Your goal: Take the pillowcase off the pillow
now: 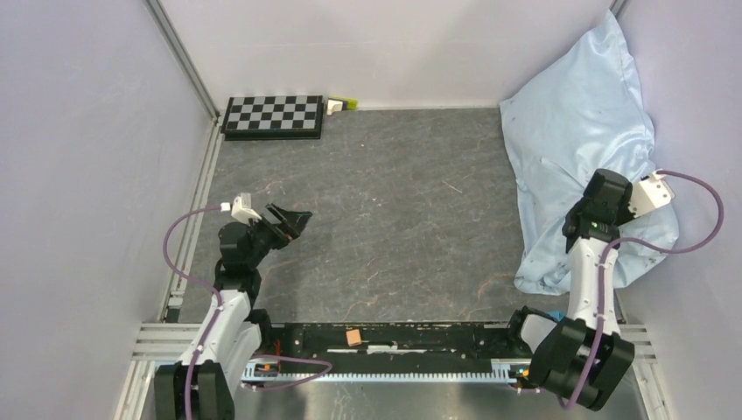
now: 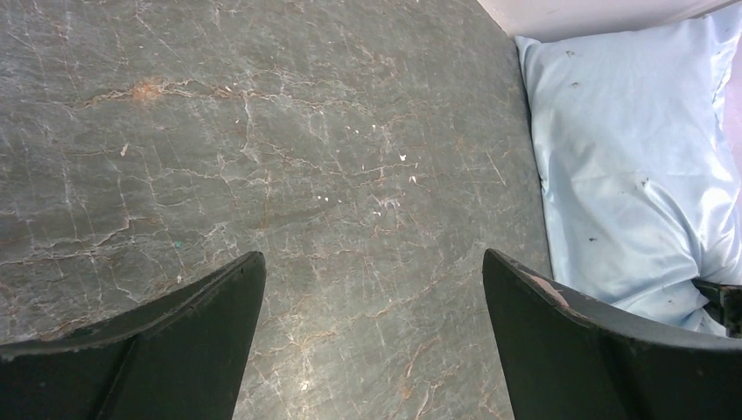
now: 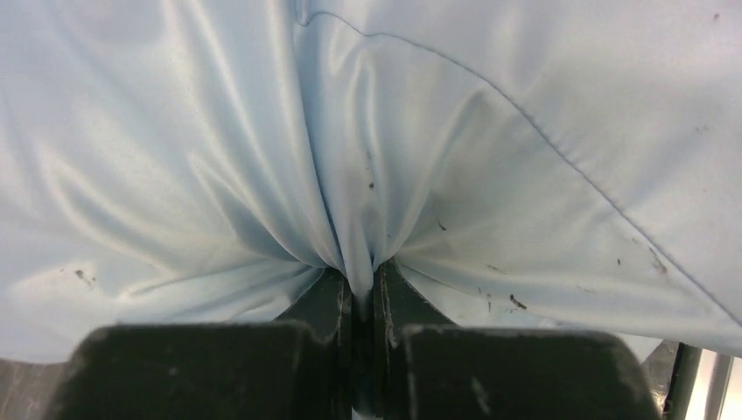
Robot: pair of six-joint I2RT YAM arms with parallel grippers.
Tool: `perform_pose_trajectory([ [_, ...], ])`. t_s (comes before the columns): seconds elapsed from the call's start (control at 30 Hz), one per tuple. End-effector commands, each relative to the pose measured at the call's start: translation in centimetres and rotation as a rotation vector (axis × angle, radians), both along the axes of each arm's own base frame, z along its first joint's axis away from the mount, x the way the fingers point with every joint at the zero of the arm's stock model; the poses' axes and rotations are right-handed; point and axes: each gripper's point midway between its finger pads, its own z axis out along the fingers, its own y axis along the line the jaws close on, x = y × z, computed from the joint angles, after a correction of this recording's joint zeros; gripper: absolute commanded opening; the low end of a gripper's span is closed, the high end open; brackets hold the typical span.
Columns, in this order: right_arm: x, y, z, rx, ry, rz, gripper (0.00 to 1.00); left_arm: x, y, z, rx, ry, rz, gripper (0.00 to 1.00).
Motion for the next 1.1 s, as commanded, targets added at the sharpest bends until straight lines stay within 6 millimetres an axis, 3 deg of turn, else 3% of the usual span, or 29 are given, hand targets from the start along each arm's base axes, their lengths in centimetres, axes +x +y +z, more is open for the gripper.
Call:
perform_pose_trajectory([
  [0.0,0.3,1.1,1.2,0.010,0.007,0.100,0.00,0.0,-0.4,0.8,-0.015,-0.035,-0.023,1.00],
  [0.1,1.5,3.8,7.7,-0.100,-0.058,0.223,0.00,0.0,-0.4,0.9,-0.016,-0.037,-0.023,1.00],
  [0.2,2.8,9.1,15.5,-0.234,-0.214,0.412,0.00,0.0,-0.4,0.9,-0.018,-0.038,-0.024,1.00],
  [0.37,4.7,17.0,26.2,-0.245,-0.476,0.817,0.00,0.0,-0.4,0.8,-0.014,-0.038,-0.022,1.00],
  [0.47,4.8,26.4,32.1,-0.161,-0.730,1.309,0.00,0.0,-0.4,0.9,-0.014,-0.039,-0.021,1.00],
  [0.57,1.3,35.2,35.7,0.062,-1.014,1.747,0.00,0.0,-0.3,0.9,-0.013,-0.041,-0.019,1.00],
  [0.63,-0.9,38.8,36.7,0.118,-1.091,1.889,0.00,0.0,-0.4,0.9,-0.013,-0.042,-0.019,1.00],
  [0.9,-5.8,49.1,35.9,0.264,-1.074,2.240,0.00,-0.1,-0.2,1.2,-0.004,-0.059,-0.015,1.00],
  [0.97,-5.3,49.6,35.3,0.269,-1.052,2.243,0.00,-0.1,-0.1,1.4,0.008,-0.062,-0.009,1.00],
  [1.07,0.1,47.9,31.5,0.134,-0.869,1.979,0.00,-0.5,0.4,2.2,0.034,-0.090,0.014,1.00],
])
